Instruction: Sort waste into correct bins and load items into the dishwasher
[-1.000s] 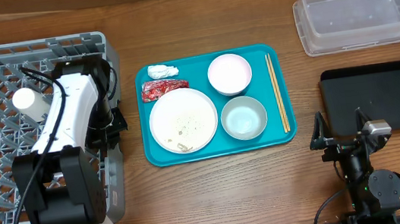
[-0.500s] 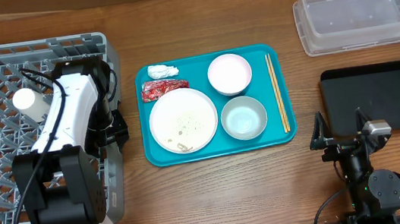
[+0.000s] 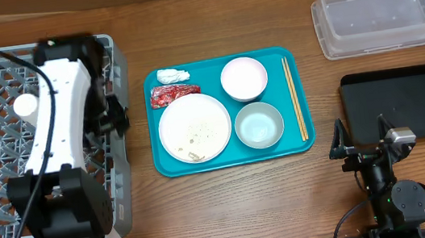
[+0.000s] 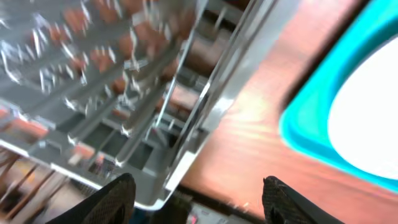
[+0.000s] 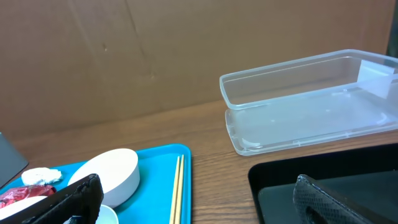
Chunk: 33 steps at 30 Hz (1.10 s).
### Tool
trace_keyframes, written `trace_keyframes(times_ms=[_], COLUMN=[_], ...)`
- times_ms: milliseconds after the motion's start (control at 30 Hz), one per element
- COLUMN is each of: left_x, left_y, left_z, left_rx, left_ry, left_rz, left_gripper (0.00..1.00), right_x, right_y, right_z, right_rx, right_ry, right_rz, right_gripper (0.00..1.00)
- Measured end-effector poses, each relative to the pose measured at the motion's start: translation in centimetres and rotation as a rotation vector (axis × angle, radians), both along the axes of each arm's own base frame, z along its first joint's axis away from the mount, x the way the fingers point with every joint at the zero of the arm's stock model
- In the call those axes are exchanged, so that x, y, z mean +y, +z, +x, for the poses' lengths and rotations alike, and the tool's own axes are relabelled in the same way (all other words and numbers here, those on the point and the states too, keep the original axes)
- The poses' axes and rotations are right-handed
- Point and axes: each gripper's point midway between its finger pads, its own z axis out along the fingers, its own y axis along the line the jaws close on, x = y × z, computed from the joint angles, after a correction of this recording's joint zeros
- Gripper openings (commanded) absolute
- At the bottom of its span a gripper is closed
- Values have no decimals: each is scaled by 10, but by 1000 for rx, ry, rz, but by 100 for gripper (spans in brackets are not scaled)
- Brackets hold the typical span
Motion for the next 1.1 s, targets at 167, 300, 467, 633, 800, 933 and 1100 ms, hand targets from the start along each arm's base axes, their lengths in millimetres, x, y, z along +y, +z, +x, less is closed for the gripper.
trace_keyframes(times_ms=[167, 300, 467, 633, 800, 933, 1100], left_x=[-14, -34, -61, -109, -144, -162, -210], left_y=[23, 48, 89, 131, 148, 148, 136], left_z=[18, 19, 4, -15, -16, -18, -34], left_rx=[-108, -199, -330, -460, -518, -498, -434], left_ry=[-7, -18, -68, -200, -249, -230, -359], left_rz=[-83, -197, -312, -458, -566, -600, -603], left_gripper=[73, 77, 100, 100, 100, 95, 79], right_x=[0, 0, 0, 0, 0, 0, 0], right_y=[0, 0, 0, 0, 0, 0, 0], right_z=[0, 0, 0, 0, 0, 0, 0], right_rx=[0, 1, 0, 0, 0, 0, 1], right_ry=[0, 0, 0, 0, 0, 0, 0], right_rz=[0, 0, 0, 0, 0, 0, 0], right_gripper=[100, 100, 100, 100, 100, 100, 100])
